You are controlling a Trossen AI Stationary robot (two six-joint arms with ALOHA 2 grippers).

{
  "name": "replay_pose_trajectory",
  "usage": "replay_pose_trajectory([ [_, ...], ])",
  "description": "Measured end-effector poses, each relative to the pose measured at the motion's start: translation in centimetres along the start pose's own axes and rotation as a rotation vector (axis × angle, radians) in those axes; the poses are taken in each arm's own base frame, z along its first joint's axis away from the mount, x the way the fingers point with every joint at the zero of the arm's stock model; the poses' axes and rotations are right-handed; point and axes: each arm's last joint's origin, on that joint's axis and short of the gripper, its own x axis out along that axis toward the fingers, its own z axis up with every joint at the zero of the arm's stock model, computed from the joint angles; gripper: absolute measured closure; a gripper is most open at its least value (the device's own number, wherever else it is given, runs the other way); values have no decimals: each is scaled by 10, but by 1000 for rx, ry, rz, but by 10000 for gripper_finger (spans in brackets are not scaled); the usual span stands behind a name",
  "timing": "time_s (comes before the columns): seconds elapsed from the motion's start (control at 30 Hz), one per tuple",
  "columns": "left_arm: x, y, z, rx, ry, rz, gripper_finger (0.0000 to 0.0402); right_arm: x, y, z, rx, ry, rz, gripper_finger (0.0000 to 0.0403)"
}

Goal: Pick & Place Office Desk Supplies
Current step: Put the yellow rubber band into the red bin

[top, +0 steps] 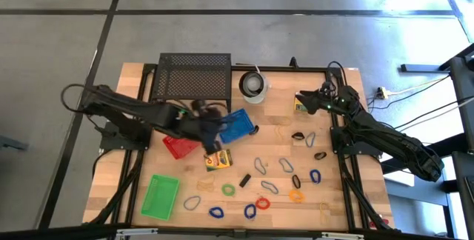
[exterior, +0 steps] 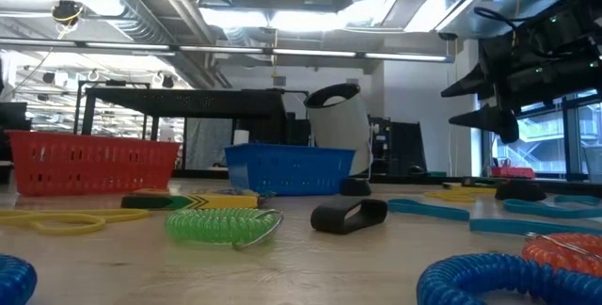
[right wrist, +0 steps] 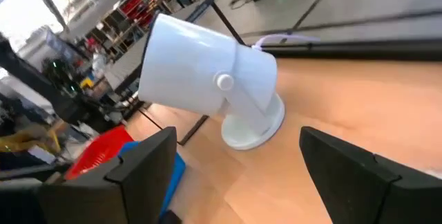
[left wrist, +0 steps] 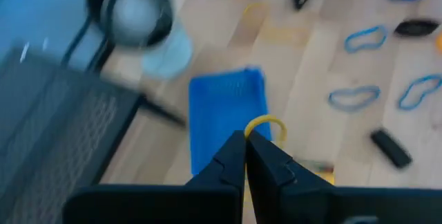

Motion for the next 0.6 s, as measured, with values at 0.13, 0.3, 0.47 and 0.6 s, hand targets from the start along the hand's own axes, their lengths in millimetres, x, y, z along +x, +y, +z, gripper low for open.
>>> replay_pose_trajectory([
  [0.13, -14, 7, -17, -60, 97, 57, 398, 0, 0, 0, -62, -2, 1, 92],
  [0.3, -14, 7, -40, -89, 198, 156, 398, 0, 0, 0, -71, -2, 2, 92],
  [0.47, 6, 4, -67, -62, 276, 234, 398, 0, 0, 0, -71, -2, 2, 92],
  [0.6, 20, 4, -86, -47, 349, 271, 398, 0, 0, 0, -71, -2, 2, 92],
])
